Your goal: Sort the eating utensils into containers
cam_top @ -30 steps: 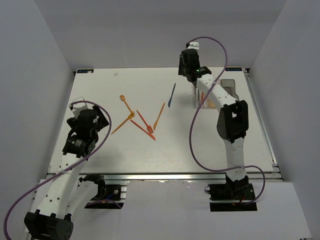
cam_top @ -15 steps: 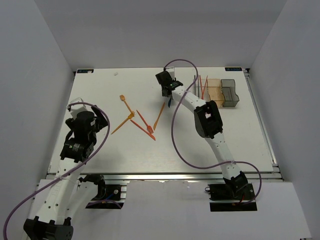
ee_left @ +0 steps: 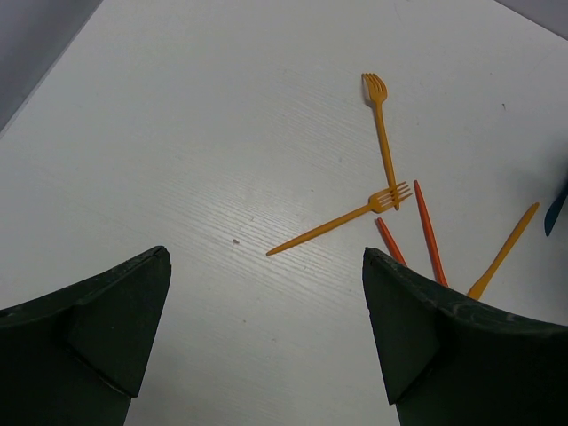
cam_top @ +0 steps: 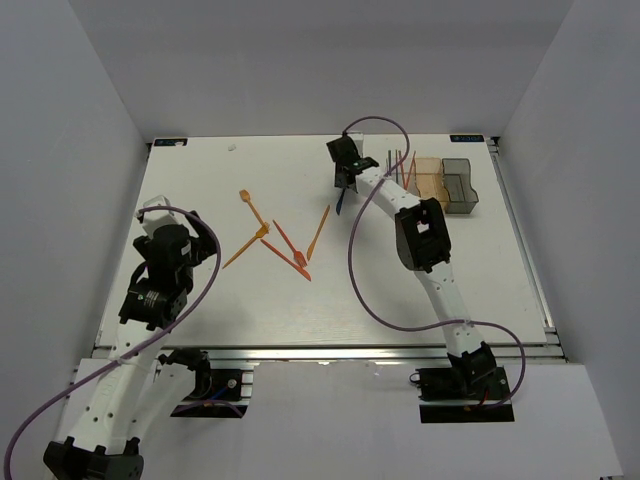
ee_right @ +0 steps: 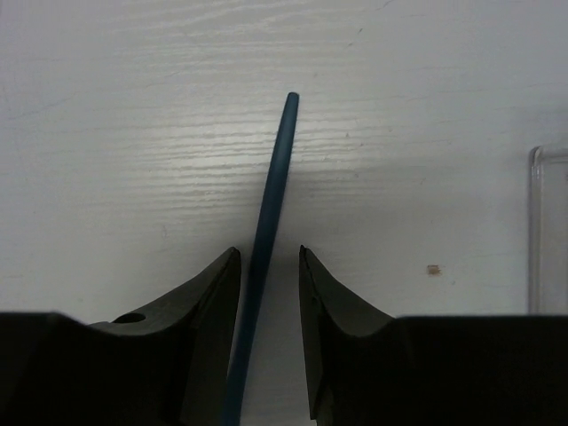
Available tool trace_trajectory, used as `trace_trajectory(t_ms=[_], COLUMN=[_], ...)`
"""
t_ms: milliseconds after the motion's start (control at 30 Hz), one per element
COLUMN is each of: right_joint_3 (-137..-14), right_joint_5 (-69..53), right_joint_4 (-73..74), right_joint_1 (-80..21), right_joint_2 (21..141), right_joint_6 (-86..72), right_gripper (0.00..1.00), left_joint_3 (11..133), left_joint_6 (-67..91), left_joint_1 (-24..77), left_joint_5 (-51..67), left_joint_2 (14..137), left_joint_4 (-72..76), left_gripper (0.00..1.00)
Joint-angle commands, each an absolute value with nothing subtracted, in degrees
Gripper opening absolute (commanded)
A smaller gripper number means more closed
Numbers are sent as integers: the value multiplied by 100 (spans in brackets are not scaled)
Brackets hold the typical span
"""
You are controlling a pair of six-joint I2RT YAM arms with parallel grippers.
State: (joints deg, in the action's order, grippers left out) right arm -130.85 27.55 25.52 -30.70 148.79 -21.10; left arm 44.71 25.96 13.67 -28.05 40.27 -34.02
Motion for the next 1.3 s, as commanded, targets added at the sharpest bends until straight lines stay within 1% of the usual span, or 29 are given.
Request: trace_trajectory(t_ms=[0, 100, 133, 167, 200, 267, 300, 367, 467, 500, 567, 600, 633, 700, 733, 767, 800, 900, 1000, 1267], right_joint_3=[-13280, -13333, -13368, -13455, -13491, -13517, -13413, -13097, -12447, -12019, -11499, -10931, -10603, -9865, -9165, -8828, -8415, -8139, -7989, -7980], right_joint_5=[2339, 2101, 2092, 2074, 2083, 2083, 2135, 2066, 1811, 1697, 1758, 1784, 1749, 1531, 1390, 1215, 1256, 1282, 1327, 1590], right_joint_4=[2759, 2873, 2944, 2997, 3145, 3304, 3374, 3384, 3401, 3367, 3147, 3068, 2954, 2314, 2085, 1526, 1399, 1169, 1098, 1152], right_joint_1=[-2892, -2848, -2856, -2856, -2856, -2883, -2883, -2883, -2892, -2900, -3032, -3076, -3137, -3260, -3261, -3261, -3261, -3261, -3252, -3024], right_joint_2=[15082, 15170, 15205, 15283, 15319, 15381, 15355, 15171, 14872, 14758, 14275, 14065, 13558, 12941, 12320, 12000, 11501, 10857, 10548, 10345], right_joint_6=[-2329, -2347, -2338, -2320, -2294, -2241, -2215, -2215, -2189, -2171, -2075, -1979, -1917, -1846, -1828, -1811, -1802, -1670, -1512, -1310], right_gripper=[38, 31, 26, 25, 21, 18, 18, 13, 1, 0, 0, 0, 0, 0, 0, 0, 0, 0, 0, 0], left_joint_3=[4518, 4526, 4526, 4535, 4535, 4535, 4526, 4526, 4526, 4526, 4526, 4518, 4509, 4509, 4509, 4509, 4509, 4509, 4509, 4509], left_joint_6=[2575, 2575, 2575, 2584, 2584, 2584, 2584, 2584, 2584, 2593, 2593, 2593, 2593, 2593, 2593, 2601, 2602, 2610, 2610, 2628], left_joint_1=[1415, 1415, 1415, 1424, 1415, 1415, 1424, 1415, 1415, 1415, 1415, 1424, 1415, 1415, 1415, 1415, 1415, 1415, 1415, 1424], left_joint_5=[-2804, -2830, -2847, -2856, -2865, -2857, -2856, -2857, -2883, -2883, -2892, -2892, -2874, -2874, -2891, -2900, -2926, -2936, -2962, -2988], left_joint_2=[3938, 3929, 3920, 3920, 3920, 3929, 3929, 3920, 3929, 3929, 3920, 3911, 3920, 3894, 3885, 3876, 3867, 3858, 3867, 3885], left_joint_4=[-3322, -3340, -3331, -3348, -3349, -3349, -3340, -3349, -3349, -3349, -3349, -3340, -3349, -3340, -3349, -3349, -3349, -3349, -3357, -3366], left_gripper=[98, 98, 98, 98, 98, 98, 98, 98, 98, 98, 98, 98, 98, 98, 98, 98, 98, 98, 98, 98])
